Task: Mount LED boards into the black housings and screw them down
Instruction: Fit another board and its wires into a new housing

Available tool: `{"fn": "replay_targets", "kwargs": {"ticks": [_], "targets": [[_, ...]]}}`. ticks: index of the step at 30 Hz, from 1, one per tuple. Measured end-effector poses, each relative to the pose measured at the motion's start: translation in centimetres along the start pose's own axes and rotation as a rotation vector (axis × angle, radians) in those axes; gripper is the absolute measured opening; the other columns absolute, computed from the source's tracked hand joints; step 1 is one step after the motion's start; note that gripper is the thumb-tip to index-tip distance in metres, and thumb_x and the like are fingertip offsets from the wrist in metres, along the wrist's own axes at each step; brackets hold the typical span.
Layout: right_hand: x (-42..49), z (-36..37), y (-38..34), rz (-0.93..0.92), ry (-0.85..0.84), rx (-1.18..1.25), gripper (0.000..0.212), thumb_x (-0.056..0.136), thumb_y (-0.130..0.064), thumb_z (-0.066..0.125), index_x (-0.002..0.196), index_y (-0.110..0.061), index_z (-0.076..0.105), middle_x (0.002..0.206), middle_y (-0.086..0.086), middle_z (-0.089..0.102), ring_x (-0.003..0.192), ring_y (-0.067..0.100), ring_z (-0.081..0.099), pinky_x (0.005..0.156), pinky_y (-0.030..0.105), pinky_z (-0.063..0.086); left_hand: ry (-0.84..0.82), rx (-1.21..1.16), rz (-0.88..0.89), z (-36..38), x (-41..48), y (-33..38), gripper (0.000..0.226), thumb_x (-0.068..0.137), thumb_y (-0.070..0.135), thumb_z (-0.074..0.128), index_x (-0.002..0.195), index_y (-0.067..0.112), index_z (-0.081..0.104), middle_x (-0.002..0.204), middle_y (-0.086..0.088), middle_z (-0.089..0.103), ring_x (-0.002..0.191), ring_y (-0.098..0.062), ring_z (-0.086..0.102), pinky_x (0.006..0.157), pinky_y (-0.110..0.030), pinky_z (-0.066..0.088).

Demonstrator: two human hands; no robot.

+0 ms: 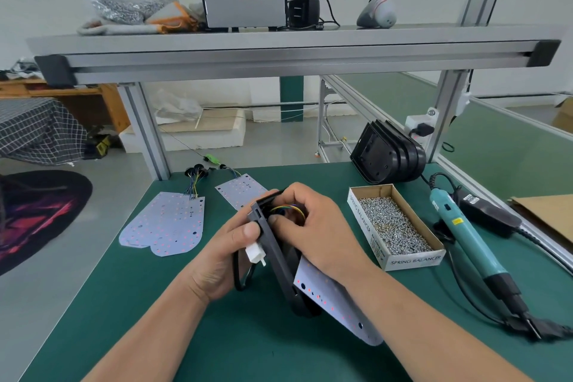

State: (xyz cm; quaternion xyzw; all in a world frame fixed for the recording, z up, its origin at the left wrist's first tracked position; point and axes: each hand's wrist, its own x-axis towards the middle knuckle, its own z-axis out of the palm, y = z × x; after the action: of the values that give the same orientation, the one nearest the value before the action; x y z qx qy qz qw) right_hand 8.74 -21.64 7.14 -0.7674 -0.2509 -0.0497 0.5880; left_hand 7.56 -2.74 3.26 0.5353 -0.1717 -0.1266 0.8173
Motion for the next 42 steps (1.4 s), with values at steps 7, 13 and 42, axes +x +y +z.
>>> {"fn": "replay_targets", "kwargs": {"ticks": [7, 13, 42], "targets": [[0.1, -0.3, -0.5, -0.01, -0.052, -0.075, 0.025, 0.094, -0.012, 0.07, 0.098, -0.036, 0.077, 0.086, -0.023, 0.075, 0.078, -0.005, 0.068, 0.068, 0.007, 0.045, 0.023, -0.037, -0.025, -0.3, -0.1, -0.1, 0.101, 0.073, 0.044, 0.093, 0.156, 0.008, 0.048, 0.149, -0.029, 0.055, 0.128, -0.045, 0.057, 0.108, -0.057, 0.044], [0.2, -1.2, -0.7, -0.07, -0.125, -0.236, 0.028, 0.102, -0.019, 0.063, 0.119, -0.037, 0.076, 0.114, -0.023, 0.074, 0.111, -0.003, 0.066, 0.094, 0.017, 0.048, -0.005, -0.022, -0.006, -0.2, -0.1, 0.0, 0.076, 0.088, 0.04, 0.083, 0.15, 0.009, 0.055, 0.131, -0.02, 0.068, 0.119, -0.038, 0.066, 0.104, -0.049, 0.052], [0.0, -1.6, 1.5, 0.031, 0.056, -0.135, 0.013, 0.102, -0.04, 0.062, 0.099, -0.032, 0.072, 0.093, -0.01, 0.074, 0.09, 0.012, 0.069, 0.085, 0.043, 0.056, 0.232, 0.121, 0.077, 1.0, 0.7, -1.8, 0.054, 0.102, 0.046, 0.056, 0.137, 0.005, 0.058, 0.129, -0.022, 0.067, 0.108, -0.038, 0.062, 0.091, -0.054, 0.056]]}}
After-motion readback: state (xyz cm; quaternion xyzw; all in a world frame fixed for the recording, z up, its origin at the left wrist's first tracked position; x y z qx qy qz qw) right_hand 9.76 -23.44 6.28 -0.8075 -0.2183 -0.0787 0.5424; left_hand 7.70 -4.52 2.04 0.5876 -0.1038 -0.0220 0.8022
